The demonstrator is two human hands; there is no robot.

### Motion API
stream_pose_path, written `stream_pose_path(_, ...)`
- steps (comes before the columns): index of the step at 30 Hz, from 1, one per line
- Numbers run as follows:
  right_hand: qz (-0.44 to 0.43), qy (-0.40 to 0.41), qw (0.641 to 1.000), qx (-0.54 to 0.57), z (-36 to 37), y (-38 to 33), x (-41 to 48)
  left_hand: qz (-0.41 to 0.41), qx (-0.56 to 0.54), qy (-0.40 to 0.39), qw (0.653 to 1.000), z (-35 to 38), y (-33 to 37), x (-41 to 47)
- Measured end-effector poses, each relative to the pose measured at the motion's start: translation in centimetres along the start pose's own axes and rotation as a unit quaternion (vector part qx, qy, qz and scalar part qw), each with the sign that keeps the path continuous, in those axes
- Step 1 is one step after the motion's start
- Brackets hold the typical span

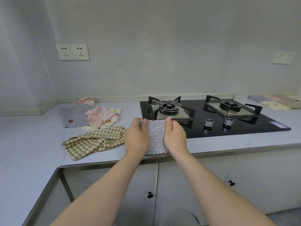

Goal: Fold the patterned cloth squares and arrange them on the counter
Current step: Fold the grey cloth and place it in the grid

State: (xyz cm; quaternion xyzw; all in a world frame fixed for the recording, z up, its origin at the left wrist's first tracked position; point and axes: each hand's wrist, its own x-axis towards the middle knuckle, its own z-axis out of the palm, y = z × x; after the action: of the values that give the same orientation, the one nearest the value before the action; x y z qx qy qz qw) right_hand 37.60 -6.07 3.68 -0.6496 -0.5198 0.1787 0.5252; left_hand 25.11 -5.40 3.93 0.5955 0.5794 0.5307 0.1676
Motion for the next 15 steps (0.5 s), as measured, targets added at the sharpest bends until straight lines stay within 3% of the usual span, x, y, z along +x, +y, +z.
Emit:
stream_pose_path(9, -0.004, -0.002, 0.996, -0.086, -0.1, 1.9, 1.0, -0.020, -0.039, -0.016, 0.999, 1.9, -0.7, 0.5)
stream_pose_path(15, 0.015, 0.011, 0.991, -0.135, -0.7, 5.8, 4.6, 0.002, -0.033, -0.039, 0.999, 6.8, -0.7, 2.3)
